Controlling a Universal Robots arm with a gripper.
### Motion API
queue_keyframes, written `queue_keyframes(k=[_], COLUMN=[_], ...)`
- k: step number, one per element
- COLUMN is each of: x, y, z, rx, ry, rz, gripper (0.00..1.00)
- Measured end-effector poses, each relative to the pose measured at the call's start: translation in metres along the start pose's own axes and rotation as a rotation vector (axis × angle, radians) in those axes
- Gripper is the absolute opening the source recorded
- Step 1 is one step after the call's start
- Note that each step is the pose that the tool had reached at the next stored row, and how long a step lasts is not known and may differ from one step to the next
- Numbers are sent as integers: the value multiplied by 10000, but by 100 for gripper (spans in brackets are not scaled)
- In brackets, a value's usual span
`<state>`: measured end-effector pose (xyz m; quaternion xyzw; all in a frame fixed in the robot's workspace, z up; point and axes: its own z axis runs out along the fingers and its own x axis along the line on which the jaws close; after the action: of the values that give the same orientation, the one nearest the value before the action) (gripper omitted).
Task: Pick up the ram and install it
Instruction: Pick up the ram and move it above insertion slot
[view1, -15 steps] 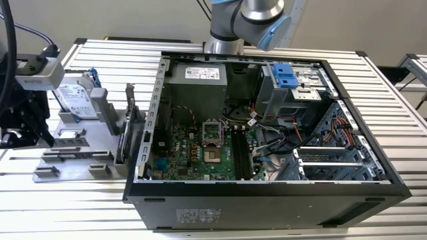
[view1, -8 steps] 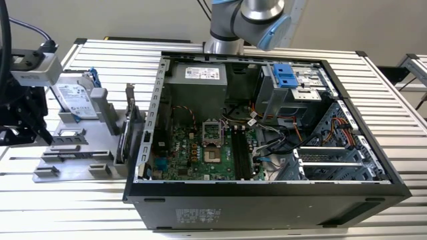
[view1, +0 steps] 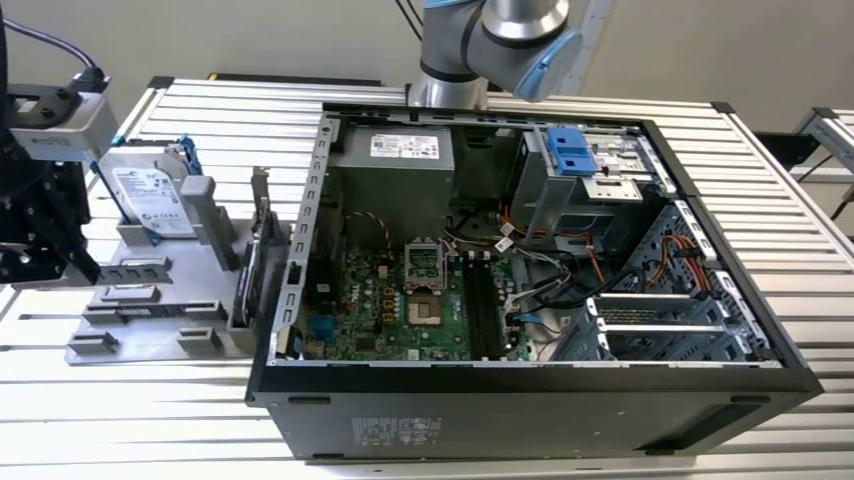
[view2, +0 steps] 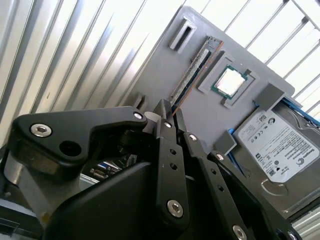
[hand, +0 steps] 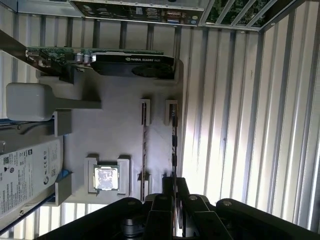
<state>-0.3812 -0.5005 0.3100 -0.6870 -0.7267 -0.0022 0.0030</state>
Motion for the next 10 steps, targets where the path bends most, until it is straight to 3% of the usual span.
queue_keyframes(k=[10], x=[1], y=[-1], z=[-121], rx=[1], ry=[-2], rz=[0], gripper=[0])
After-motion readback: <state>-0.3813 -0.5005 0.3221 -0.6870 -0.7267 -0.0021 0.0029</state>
